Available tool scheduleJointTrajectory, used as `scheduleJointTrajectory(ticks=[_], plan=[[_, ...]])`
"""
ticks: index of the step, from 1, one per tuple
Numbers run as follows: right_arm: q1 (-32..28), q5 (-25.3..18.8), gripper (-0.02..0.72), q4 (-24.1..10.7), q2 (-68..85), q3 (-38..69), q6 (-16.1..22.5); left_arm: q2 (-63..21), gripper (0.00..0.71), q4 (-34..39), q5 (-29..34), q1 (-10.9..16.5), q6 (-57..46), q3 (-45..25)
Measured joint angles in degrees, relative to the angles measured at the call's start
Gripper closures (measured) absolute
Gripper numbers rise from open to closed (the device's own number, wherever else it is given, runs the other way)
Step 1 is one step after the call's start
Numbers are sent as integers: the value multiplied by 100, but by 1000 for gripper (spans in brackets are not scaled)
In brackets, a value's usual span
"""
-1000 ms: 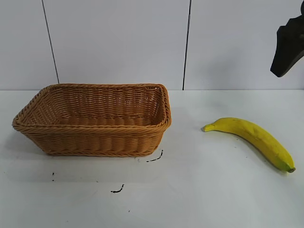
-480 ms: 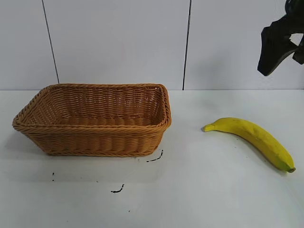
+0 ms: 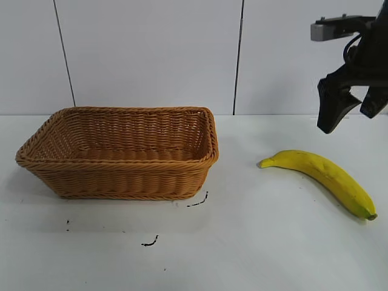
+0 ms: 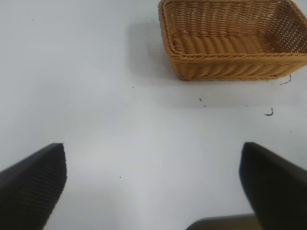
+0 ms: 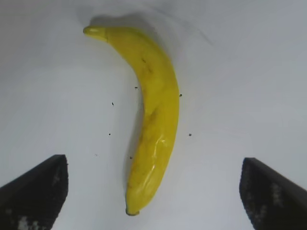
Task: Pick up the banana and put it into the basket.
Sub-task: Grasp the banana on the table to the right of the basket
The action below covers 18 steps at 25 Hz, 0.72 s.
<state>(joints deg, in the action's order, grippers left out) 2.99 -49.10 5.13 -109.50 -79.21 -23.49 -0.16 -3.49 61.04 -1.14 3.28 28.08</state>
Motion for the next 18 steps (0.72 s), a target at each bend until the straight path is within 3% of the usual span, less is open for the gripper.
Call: scheduleJointTrajectory(ticks=[18], plan=[[0, 844, 8, -55, -1302, 0, 280, 0, 15, 0, 0, 0, 0, 0]])
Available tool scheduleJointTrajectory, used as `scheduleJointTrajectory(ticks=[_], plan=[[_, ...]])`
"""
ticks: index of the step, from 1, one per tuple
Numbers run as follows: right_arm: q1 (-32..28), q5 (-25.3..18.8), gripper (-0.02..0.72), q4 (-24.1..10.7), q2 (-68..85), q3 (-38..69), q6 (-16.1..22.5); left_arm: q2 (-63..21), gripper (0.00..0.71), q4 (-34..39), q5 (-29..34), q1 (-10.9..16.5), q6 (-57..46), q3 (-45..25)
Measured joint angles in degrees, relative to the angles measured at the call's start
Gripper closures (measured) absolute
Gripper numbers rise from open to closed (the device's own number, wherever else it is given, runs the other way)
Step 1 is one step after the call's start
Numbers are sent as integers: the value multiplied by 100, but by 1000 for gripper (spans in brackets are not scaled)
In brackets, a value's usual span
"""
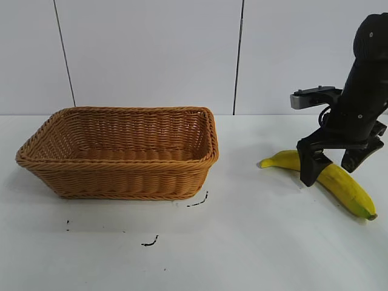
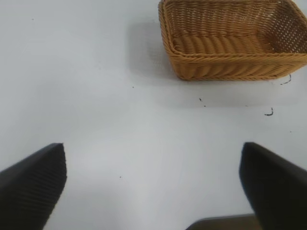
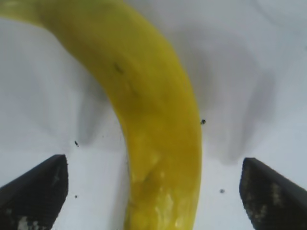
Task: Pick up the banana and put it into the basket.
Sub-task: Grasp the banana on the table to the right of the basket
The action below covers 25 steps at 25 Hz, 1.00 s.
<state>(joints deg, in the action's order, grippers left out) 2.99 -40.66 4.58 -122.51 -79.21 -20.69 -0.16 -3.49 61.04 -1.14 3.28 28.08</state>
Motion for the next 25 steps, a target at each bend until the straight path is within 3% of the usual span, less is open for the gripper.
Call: scheduleJointTrajectory(ticks=[11, 13, 15, 16, 20, 25], plan=[[0, 53, 15, -8, -169, -2, 56, 0, 15, 0, 0, 0, 0, 0], [0, 21, 93, -8, -169, -2, 130, 0, 15, 0, 0, 0, 0, 0], [0, -29, 253, -20, -169, -7, 237, 0, 15, 0, 0, 0, 0, 0], [0, -68, 372, -49, -169, -7, 273, 0, 15, 0, 0, 0, 0, 0], [0, -271, 392, -100, -169, -60, 328, 0, 15, 0, 0, 0, 0, 0], [0, -1303, 392, -206, -169, -741, 347, 0, 15, 0, 0, 0, 0, 0]])
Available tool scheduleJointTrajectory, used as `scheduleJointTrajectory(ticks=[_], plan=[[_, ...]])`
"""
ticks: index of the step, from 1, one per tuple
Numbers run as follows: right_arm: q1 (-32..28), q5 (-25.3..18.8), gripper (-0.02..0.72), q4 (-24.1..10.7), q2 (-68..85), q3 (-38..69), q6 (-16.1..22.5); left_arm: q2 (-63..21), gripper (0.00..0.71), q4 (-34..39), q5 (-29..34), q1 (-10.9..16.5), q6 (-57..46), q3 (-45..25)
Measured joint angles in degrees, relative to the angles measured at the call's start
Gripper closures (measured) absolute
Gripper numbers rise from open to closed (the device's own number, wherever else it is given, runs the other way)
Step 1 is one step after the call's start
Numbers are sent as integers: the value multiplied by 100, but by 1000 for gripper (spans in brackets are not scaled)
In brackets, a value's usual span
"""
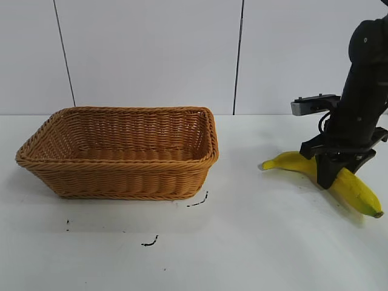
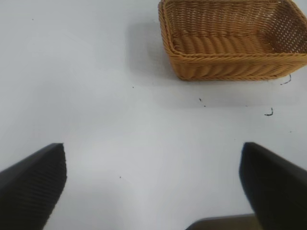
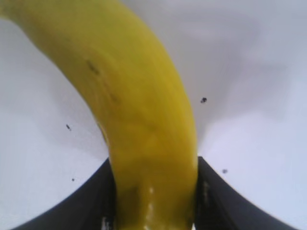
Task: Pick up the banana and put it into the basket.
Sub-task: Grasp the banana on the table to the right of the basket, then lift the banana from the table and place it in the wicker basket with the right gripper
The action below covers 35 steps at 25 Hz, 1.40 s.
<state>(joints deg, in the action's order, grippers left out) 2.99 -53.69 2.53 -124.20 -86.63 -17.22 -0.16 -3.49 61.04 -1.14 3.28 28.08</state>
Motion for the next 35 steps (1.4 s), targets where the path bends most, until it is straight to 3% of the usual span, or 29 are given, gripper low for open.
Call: scheduleJointTrajectory(ticks=[5, 7, 12, 15, 18, 26, 35], plan=[[0, -1286, 392, 60, -4, -1370, 122, 0, 15, 0, 0, 0, 0, 0], [0, -1478, 392, 117, -4, -1843, 122, 0, 15, 0, 0, 0, 0, 0], [81, -1541, 392, 86, 21, -2662, 170, 0, 15, 0, 0, 0, 0, 0], [303, -1588, 392, -193, 32, -2867, 92, 0, 15, 0, 0, 0, 0, 0], [650, -1600, 392, -379, 32, -2988, -118, 0, 15, 0, 0, 0, 0, 0], [1804, -1599, 392, -395, 7, -3617, -478, 0, 15, 0, 0, 0, 0, 0], [2915, -1089, 392, -399, -505, -4052, -1054, 0, 15, 0, 0, 0, 0, 0]])
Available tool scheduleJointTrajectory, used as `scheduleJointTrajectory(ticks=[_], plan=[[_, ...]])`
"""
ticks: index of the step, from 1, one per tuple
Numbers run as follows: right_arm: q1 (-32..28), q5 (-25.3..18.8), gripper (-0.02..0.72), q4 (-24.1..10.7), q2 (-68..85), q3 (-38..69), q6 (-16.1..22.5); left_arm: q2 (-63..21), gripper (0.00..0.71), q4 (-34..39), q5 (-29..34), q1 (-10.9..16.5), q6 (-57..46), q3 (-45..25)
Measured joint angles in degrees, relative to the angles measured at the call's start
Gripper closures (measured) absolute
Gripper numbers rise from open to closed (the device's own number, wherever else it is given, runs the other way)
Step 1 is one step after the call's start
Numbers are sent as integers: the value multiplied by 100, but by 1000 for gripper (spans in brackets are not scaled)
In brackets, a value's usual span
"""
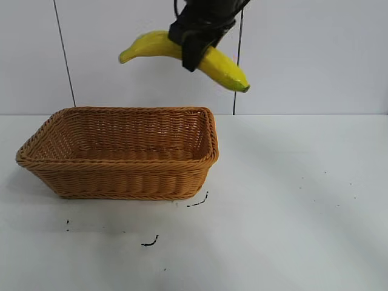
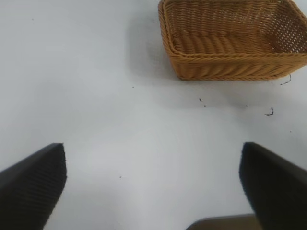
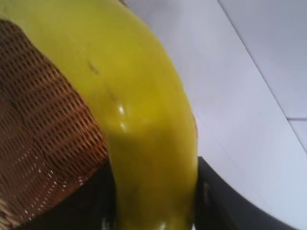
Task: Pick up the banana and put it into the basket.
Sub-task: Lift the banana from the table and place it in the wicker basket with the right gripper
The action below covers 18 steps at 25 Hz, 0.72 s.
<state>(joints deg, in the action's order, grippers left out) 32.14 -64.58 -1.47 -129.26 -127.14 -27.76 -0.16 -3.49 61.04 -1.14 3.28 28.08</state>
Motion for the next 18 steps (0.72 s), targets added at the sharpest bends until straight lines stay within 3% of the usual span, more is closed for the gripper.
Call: scheduleJointTrajectory(ticks=[6, 18], plan=[[456, 745, 392, -218, -492, 0, -313, 0, 15, 0, 0, 0, 0, 0], [495, 1444, 392, -165, -1445, 0, -334, 0, 15, 0, 0, 0, 0, 0]])
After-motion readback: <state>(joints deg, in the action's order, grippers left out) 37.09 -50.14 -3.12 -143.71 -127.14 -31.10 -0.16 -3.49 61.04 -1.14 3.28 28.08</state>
